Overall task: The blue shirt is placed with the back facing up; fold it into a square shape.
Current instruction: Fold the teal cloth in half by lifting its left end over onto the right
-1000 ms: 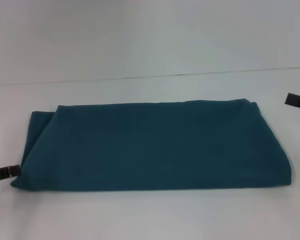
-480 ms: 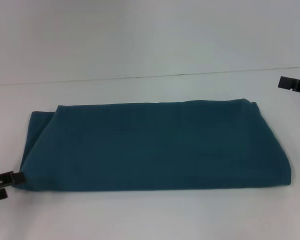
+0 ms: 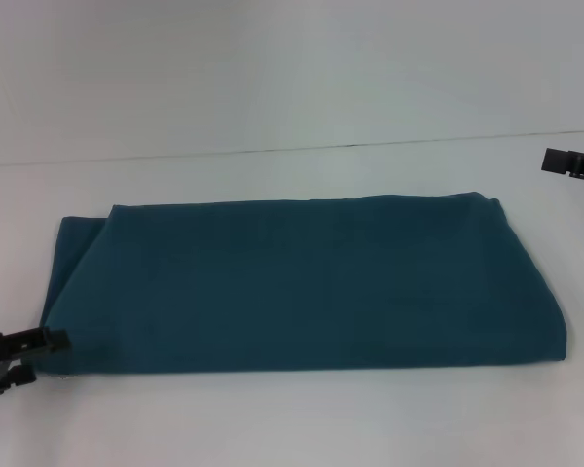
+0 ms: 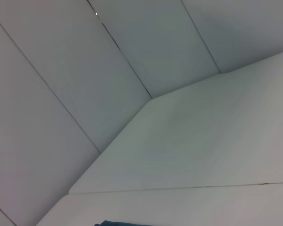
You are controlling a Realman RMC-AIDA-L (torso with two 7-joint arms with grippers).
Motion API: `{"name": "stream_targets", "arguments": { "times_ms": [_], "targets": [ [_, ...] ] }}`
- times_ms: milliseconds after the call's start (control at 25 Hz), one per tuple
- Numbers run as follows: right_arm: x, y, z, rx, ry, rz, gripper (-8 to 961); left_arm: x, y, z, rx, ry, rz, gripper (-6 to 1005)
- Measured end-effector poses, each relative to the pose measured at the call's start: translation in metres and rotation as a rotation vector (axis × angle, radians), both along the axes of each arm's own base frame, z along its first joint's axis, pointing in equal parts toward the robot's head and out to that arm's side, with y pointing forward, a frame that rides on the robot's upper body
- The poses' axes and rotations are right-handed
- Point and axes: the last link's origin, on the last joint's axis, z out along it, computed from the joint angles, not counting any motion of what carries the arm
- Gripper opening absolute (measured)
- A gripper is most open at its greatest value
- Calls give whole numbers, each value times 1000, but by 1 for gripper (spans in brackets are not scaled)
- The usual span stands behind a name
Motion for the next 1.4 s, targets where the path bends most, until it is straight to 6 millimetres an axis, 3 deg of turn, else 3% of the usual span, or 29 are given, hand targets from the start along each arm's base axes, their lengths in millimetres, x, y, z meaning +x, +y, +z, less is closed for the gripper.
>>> {"name": "stream_targets", "arguments": {
  "times_ms": [520,1040,1400],
  "targets": [
    [1,-1,2,9,2,-1,908,-6,-6,0,-28,20,29,854],
    [1,-1,5,14,4,-3,908,0,9,-3,-31,25,18,855],
    [1,-1,8,21,3,-9,907,-1,9,-3,-49,42,20,855]
  ]
}}
